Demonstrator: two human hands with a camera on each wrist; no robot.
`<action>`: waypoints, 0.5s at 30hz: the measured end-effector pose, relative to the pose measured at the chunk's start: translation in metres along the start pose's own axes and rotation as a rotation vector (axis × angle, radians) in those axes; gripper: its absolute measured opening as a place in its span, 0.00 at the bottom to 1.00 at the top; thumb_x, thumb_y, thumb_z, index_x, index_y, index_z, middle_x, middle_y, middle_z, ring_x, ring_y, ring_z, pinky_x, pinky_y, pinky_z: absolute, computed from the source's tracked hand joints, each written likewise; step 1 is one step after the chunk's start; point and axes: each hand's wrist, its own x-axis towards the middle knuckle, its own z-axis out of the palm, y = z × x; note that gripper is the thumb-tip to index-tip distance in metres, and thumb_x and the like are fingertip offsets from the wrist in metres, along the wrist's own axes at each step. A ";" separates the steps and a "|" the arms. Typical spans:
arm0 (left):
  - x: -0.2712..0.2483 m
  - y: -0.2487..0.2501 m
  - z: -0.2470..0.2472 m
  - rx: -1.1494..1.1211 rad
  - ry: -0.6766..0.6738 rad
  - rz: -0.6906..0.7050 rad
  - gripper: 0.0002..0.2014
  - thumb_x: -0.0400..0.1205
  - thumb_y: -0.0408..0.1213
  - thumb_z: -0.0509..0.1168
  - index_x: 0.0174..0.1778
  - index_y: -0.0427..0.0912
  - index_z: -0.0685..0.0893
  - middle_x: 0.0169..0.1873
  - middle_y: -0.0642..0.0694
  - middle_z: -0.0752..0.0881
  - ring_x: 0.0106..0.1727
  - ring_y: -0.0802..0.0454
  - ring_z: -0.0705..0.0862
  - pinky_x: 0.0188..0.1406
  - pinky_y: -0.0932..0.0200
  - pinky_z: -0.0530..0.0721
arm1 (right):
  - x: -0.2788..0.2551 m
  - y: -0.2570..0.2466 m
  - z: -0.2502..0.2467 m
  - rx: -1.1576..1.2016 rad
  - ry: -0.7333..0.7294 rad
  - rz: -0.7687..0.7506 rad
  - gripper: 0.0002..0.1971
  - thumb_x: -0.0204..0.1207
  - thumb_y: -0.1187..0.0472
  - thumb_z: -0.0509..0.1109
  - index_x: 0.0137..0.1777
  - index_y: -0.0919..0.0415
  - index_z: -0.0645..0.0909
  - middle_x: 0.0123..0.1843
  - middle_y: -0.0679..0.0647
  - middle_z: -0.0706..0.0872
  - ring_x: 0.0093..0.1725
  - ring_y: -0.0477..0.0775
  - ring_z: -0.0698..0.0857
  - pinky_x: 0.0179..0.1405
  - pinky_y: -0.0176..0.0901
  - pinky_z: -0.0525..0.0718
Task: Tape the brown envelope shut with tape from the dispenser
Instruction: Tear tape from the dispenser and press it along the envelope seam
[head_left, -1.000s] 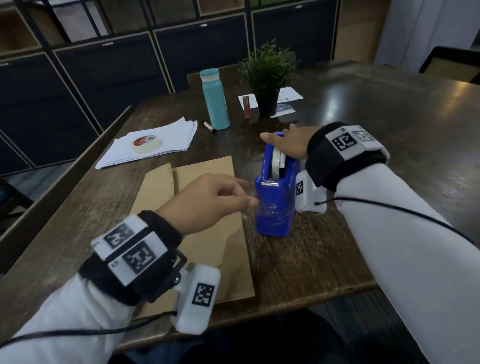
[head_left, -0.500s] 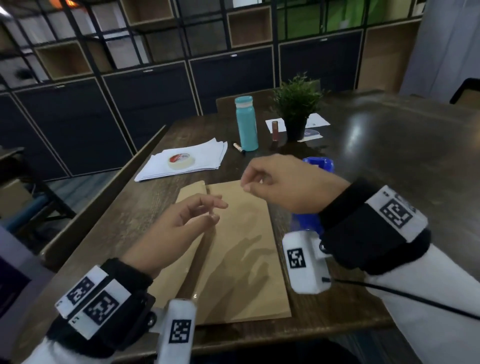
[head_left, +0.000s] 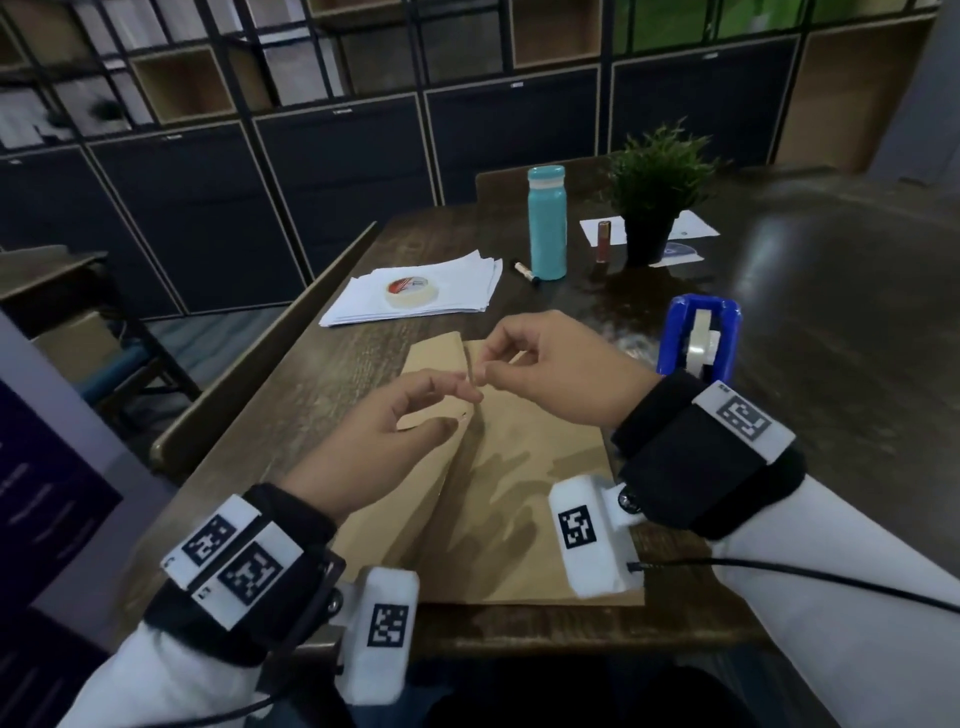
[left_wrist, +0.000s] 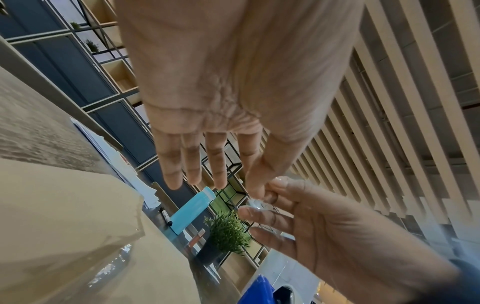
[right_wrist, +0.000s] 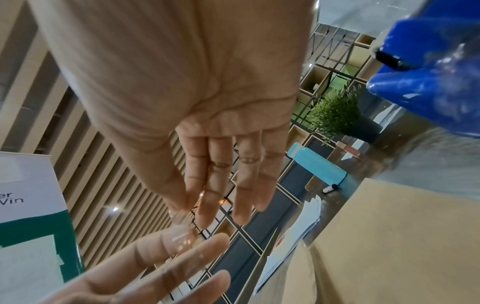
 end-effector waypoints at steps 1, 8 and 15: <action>-0.001 -0.001 -0.001 -0.004 0.003 0.002 0.12 0.79 0.36 0.65 0.52 0.59 0.85 0.63 0.67 0.83 0.73 0.63 0.74 0.77 0.47 0.70 | 0.001 -0.001 0.001 0.002 -0.003 -0.007 0.03 0.77 0.59 0.71 0.44 0.56 0.85 0.37 0.41 0.83 0.30 0.28 0.79 0.30 0.17 0.73; -0.007 -0.007 -0.007 0.004 0.019 -0.025 0.11 0.79 0.39 0.66 0.54 0.59 0.85 0.61 0.65 0.84 0.71 0.63 0.76 0.75 0.50 0.72 | -0.003 -0.007 0.011 -0.051 -0.014 -0.032 0.04 0.80 0.56 0.67 0.44 0.52 0.82 0.40 0.41 0.84 0.41 0.38 0.83 0.35 0.29 0.74; -0.012 -0.023 -0.019 0.064 0.049 -0.114 0.14 0.83 0.36 0.64 0.61 0.58 0.79 0.60 0.58 0.85 0.63 0.60 0.82 0.69 0.48 0.79 | 0.000 -0.009 0.023 -0.003 0.108 -0.083 0.03 0.81 0.57 0.66 0.45 0.52 0.79 0.45 0.45 0.85 0.45 0.44 0.84 0.38 0.27 0.78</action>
